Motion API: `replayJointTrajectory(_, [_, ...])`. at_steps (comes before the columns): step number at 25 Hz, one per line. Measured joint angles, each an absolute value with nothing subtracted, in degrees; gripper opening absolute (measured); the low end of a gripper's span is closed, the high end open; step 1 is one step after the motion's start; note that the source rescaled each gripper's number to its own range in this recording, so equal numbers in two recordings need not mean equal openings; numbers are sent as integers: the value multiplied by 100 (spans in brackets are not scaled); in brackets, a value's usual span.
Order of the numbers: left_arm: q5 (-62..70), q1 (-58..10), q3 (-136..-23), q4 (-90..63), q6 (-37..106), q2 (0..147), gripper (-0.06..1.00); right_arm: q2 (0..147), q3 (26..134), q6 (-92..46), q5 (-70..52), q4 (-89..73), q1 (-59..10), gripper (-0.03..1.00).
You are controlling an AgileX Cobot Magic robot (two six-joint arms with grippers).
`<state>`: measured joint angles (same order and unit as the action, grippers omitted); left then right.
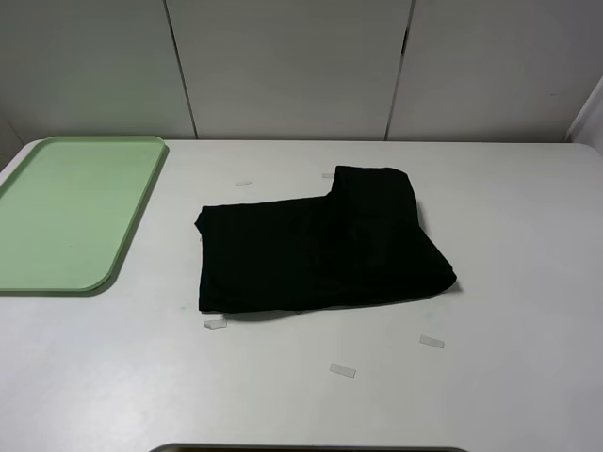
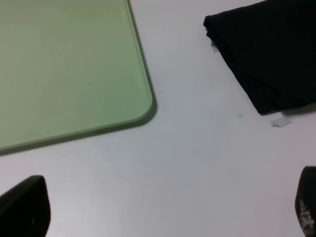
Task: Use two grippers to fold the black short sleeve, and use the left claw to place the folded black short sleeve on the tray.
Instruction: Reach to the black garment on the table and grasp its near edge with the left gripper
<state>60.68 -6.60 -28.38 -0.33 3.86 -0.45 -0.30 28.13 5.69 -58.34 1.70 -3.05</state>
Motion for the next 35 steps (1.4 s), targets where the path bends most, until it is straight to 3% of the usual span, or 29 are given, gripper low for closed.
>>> replayJointTrajectory(22, [6068, -832, -2838, -404, 386, 61, 100, -30, 2807, 567, -5834, 170, -305, 100])
replayJointTrajectory(30, [4826, -832, -3018, -1831, 533, 2146, 100, -30, 2807, 567, -5834, 170, -305, 100])
replayJointTrajectory(35, [3854, -832, -3023, -3780, 1989, 3940, 100, -30, 2807, 567, -5834, 170, -305, 100])
